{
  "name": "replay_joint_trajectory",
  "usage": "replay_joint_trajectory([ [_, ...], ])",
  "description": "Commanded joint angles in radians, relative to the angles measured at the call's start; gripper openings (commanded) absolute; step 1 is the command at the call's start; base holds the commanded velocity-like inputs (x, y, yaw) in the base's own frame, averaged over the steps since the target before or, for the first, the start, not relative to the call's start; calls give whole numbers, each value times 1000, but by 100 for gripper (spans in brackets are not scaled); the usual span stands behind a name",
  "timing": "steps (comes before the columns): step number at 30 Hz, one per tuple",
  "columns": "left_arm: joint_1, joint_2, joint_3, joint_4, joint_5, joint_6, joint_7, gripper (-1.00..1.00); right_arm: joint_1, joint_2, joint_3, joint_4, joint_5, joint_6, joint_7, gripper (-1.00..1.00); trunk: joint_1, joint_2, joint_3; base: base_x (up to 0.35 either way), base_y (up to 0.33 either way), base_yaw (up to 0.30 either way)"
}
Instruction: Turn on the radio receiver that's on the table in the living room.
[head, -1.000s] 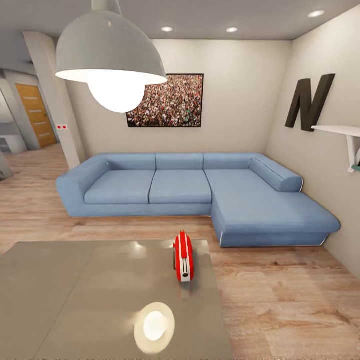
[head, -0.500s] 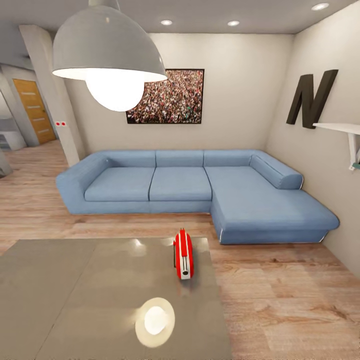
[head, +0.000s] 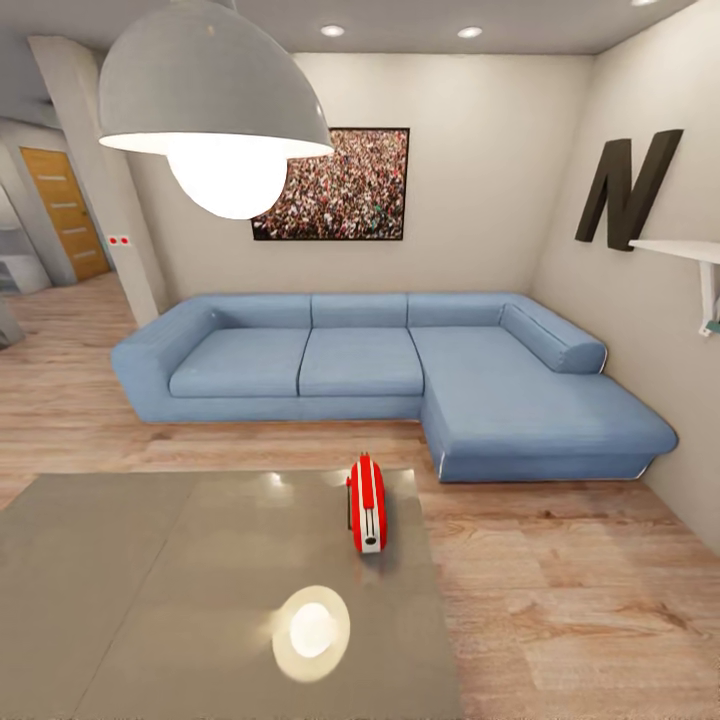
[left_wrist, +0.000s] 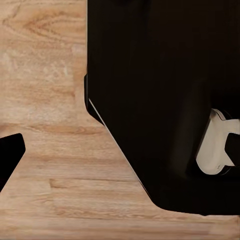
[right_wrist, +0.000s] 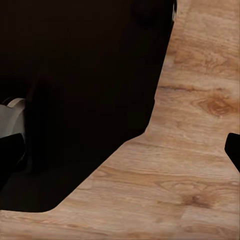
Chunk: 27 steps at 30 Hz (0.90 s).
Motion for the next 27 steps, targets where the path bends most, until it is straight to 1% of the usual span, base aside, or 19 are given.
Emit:
replay_joint_trajectory([
  [1, 0, 0, 0, 0, 0, 0, 0, 100, 0, 0, 0, 0, 0, 0, 0, 100, -4, 7, 2, 0, 0, 0],
  [21, 0, 0, 0, 0, 0, 0, 0, 100, 0, -1, 0, 0, -1, 0, 0, 100, -81, 147, 31, 0, 0, 0],
  [27, 0, 0, 0, 0, 0, 0, 0, 100, 0, -1, 0, 0, -1, 0, 0, 100, -81, 147, 22, 0, 0, 0],
])
